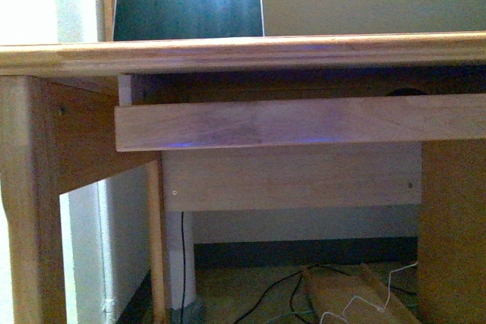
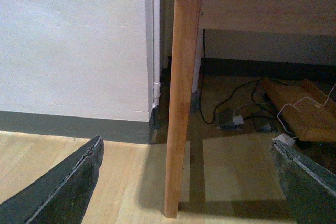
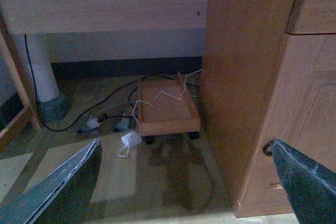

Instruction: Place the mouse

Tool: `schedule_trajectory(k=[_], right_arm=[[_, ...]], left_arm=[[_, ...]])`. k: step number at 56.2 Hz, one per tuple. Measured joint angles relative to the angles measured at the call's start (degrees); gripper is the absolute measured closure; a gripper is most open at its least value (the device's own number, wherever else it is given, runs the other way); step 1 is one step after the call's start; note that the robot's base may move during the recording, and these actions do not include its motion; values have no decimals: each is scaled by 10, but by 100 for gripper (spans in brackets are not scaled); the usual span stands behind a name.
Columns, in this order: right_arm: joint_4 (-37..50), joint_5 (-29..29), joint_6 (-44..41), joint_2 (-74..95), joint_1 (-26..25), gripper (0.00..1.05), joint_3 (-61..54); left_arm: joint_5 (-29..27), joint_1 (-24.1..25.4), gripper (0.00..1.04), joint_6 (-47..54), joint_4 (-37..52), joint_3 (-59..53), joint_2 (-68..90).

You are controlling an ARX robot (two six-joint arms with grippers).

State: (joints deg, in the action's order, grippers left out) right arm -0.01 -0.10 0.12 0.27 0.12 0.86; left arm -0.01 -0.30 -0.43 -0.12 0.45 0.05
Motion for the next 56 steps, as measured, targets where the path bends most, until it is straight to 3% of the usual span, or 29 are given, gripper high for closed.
schedule_trajectory(k=[56], right_arm=[[0,1,0,0,0,7,0]], left_arm=[[0,0,8,0,0,0,0]])
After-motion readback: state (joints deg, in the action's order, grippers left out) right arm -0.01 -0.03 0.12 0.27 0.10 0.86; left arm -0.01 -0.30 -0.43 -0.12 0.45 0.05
